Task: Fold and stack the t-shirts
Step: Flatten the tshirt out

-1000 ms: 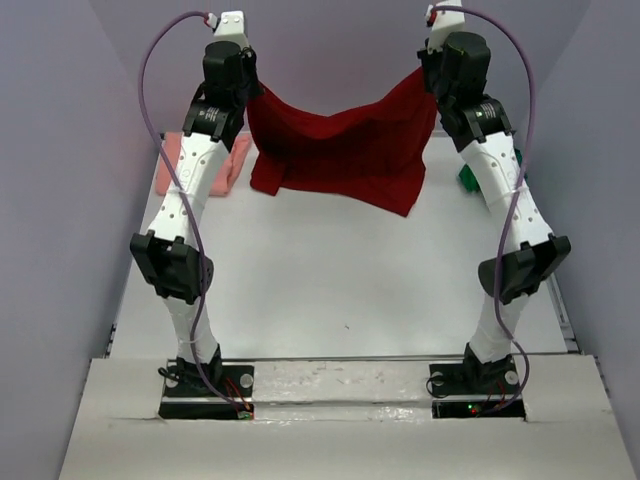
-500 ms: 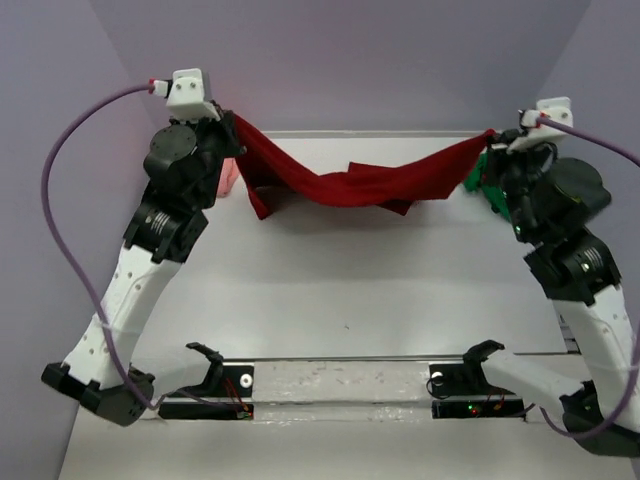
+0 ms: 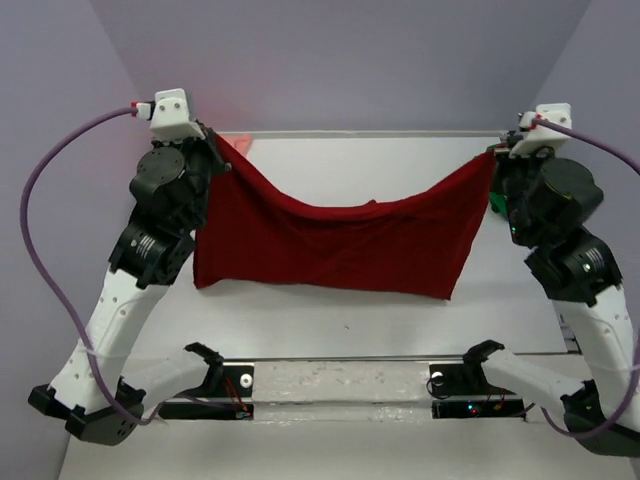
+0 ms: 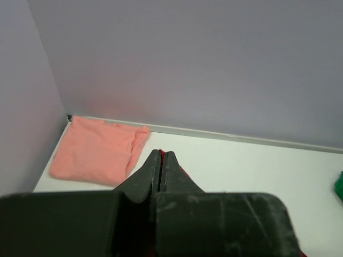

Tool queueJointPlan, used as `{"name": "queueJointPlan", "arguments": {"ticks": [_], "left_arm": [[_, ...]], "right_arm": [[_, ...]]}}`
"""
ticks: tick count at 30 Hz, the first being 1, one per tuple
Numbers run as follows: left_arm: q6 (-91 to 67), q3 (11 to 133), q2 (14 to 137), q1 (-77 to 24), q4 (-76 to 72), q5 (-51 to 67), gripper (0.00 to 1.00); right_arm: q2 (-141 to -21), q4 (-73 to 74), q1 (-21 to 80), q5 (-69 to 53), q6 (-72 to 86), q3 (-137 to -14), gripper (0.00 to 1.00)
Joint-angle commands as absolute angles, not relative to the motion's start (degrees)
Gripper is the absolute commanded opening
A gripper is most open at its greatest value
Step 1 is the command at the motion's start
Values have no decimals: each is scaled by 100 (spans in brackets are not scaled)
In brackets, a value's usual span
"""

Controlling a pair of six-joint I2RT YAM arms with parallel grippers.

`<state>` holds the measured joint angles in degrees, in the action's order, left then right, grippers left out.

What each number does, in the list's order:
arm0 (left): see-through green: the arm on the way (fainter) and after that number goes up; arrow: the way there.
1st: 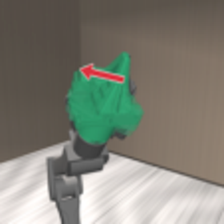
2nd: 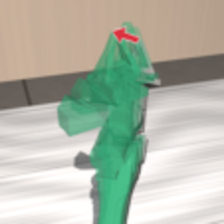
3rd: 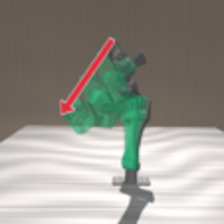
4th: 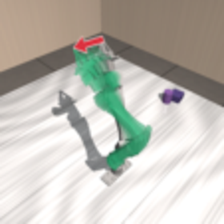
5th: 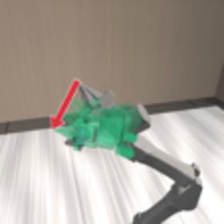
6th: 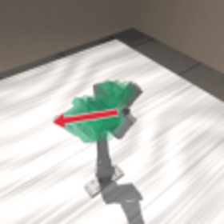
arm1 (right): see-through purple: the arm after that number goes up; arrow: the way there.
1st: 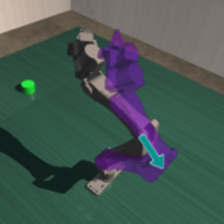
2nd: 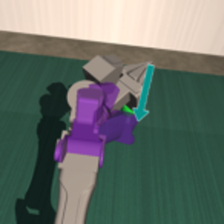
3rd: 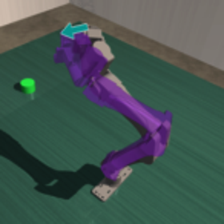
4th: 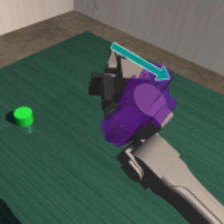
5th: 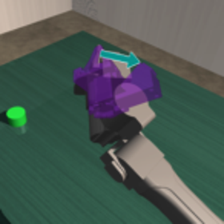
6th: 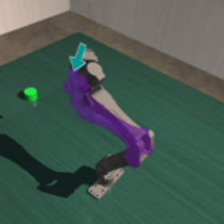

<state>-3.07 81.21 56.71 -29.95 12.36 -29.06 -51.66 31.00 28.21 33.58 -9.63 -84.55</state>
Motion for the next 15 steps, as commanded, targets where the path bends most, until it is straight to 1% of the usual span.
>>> {"name": "queueJointPlan", "arguments": {"ticks": [1,2,4,5,6,7,8,9,10,11,12,13,14,15], "left_arm": [[-185,8718,6731,-2822,713,-2708,0],[-193,8858,7115,-2726,503,-2603,0],[-307,9209,7626,-2497,562,-2172,0],[-299,9611,8081,-2348,528,-2145,0],[-264,9815,8338,-2268,510,-2023,0],[-281,10279,8550,-2154,492,-1882,0],[-281,10562,9056,-1936,553,-1724,0],[-255,10973,9366,-1855,667,-1723,0],[-220,11360,9639,-1759,764,-1618,0],[-176,12304,9972,-1662,878,-1504,0],[-115,12922,10724,-1522,1236,-1442,0],[-62,14216,11097,-1460,1457,-1424,0],[-183,14647,11640,-1372,1685,-1337,0],[-245,14851,11759,-1154,1627,-1075,0]], "right_arm": [[-6255,2084,2856,3420,-1371,-8893,0],[-6815,1865,2856,3332,-1449,-9034,0],[-7397,1723,2700,3139,-1476,-9613,0],[-7696,1627,2629,2998,-1511,-9868,0],[-8282,1617,2532,2893,-1529,-10149,0],[-8593,1617,2349,2787,-1555,-10769,0],[-9222,1626,2251,2621,-1651,-11123,0],[-9228,1722,2154,2558,-1713,-11553,0],[-9977,1897,2058,2514,-1757,-12071,0],[-10367,2229,1874,2322,-1836,-13190,0],[-11154,2459,1820,2303,-1889,-13862,0],[-11362,2522,1767,2303,-1994,-14374,0],[-11460,2305,1636,2120,-1978,-14709,0],[-11609,2372,1635,2118,-2012,-15078,0]]}}
